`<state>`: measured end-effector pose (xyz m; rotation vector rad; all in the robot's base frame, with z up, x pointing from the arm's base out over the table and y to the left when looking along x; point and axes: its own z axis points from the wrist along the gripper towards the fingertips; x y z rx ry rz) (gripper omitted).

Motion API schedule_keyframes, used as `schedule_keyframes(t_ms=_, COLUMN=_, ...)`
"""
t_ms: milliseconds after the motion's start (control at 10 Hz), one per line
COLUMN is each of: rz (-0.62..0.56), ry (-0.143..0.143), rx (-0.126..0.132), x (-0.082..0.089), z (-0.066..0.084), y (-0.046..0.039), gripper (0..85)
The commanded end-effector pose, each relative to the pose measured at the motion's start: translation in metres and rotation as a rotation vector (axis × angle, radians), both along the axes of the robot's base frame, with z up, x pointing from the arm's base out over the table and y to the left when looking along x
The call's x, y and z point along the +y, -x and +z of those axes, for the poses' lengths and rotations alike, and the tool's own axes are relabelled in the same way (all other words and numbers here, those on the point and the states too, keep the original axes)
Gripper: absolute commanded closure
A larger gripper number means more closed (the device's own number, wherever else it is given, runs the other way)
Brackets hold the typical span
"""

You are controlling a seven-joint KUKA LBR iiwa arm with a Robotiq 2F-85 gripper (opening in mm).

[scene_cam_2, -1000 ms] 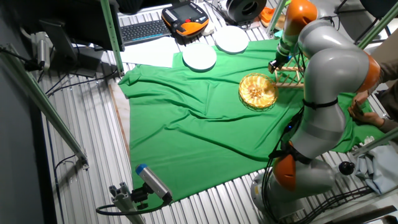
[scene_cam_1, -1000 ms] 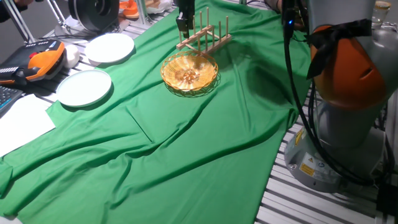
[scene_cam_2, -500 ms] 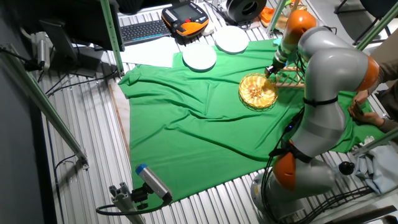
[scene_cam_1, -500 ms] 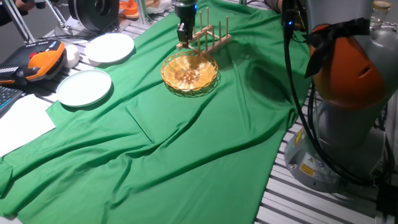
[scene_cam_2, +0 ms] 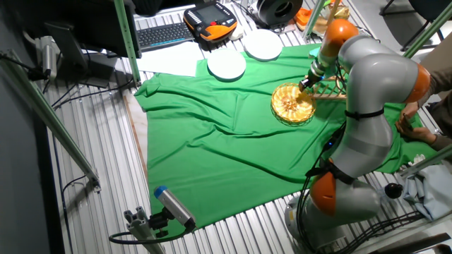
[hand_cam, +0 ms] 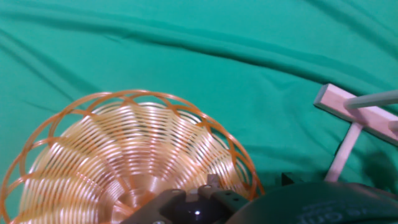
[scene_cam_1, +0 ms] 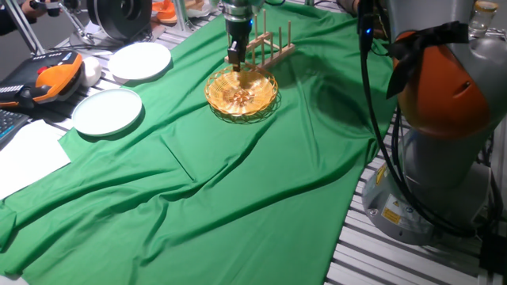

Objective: Put the dish on the dish rack

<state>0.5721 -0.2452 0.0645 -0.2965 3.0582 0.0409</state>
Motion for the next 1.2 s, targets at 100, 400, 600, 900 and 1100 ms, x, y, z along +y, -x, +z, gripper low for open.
schedule_keyframes(t_ms=100, rz=0.007, ry=-0.016, rx=-0.001, x=-0.002, z=-0.008, y=-0.0005, gripper=34.0)
schedule_keyframes(t_ms=400, rz=-0.009, ry=-0.026, rx=-0.011, x=0.006, z=-0.018, y=0.0067, gripper=34.0)
schedule_keyframes(t_ms=600, rz=0.018, ry=-0.033, rx=-0.007, x=0.008, z=-0.022, y=0.0073, gripper=51.0)
schedule_keyframes(t_ms=900, rz=0.074, ry=-0.065, rx=0.033, x=0.014, z=-0.014, y=0.0053, gripper=85.0)
schedule_keyframes(t_ms=1100, rz=0.077, ry=-0.068, rx=0.037, x=0.018, z=-0.006, y=0.0051, gripper=85.0)
